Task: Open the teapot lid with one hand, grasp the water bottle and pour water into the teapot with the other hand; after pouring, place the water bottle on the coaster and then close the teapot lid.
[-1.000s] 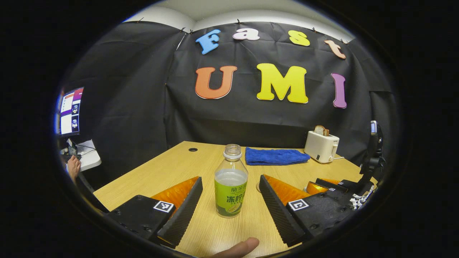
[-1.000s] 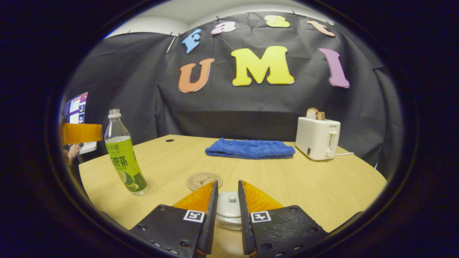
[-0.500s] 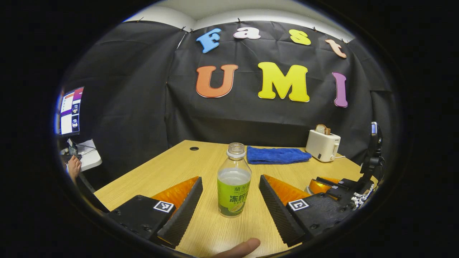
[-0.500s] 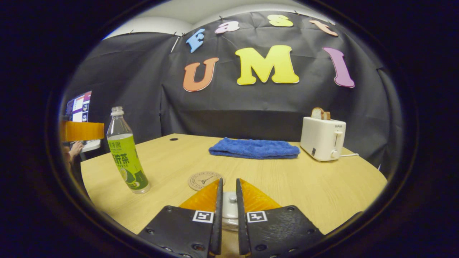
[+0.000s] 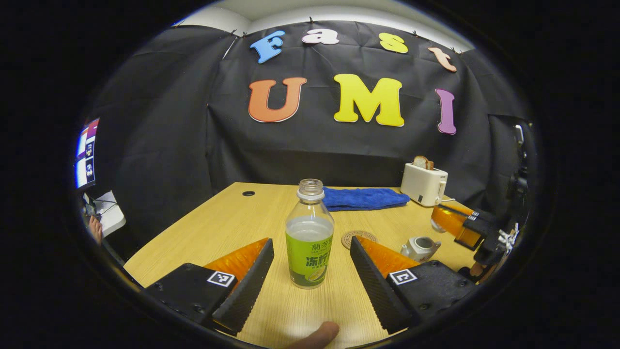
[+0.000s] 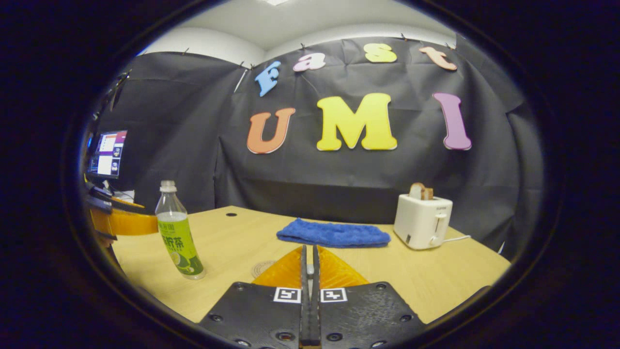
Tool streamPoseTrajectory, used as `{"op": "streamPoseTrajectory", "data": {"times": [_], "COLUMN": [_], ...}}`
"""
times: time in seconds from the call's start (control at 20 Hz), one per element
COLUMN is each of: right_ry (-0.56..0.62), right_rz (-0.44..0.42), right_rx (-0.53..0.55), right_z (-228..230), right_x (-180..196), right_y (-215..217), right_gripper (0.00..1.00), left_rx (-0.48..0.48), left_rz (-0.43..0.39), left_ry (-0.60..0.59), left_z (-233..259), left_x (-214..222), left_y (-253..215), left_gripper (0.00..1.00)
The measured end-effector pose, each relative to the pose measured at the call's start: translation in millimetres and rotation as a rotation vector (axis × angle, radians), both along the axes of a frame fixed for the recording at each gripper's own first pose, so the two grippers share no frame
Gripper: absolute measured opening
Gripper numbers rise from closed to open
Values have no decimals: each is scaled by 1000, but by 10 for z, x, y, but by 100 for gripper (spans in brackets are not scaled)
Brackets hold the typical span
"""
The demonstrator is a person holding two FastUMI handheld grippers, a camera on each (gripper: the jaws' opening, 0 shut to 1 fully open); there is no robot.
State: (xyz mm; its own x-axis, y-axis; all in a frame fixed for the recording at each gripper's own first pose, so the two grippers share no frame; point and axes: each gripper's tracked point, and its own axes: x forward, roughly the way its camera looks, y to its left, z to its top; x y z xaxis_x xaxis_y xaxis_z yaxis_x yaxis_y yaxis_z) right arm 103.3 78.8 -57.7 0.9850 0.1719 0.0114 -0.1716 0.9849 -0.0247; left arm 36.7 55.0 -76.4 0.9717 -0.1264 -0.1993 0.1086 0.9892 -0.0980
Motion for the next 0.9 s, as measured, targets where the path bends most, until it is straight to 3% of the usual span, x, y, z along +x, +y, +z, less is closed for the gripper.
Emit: {"op": "streamPoseTrajectory", "data": {"times": [0.2,0.45,0.75,0.9], "right_ry": [-56,-39,-5,15], "right_rz": [-2,-34,-77,-84], "right_rx": [39,33,60,83], "right_z": [336,390,379,338], "right_x": [-397,-728,-713,-689], "right_y": [-181,-558,-958,-1024], "right_gripper": [0,0,0,0], "left_rx": [25,34,-62,-39], "left_rz": [6,54,110,136], "left_ry": [-15,-41,-109,-149], "left_z": [-33,-127,-208,-241], "left_x": [54,208,476,602], "left_y": [-10,26,44,90], "left_gripper": [99,99,99,99]}}
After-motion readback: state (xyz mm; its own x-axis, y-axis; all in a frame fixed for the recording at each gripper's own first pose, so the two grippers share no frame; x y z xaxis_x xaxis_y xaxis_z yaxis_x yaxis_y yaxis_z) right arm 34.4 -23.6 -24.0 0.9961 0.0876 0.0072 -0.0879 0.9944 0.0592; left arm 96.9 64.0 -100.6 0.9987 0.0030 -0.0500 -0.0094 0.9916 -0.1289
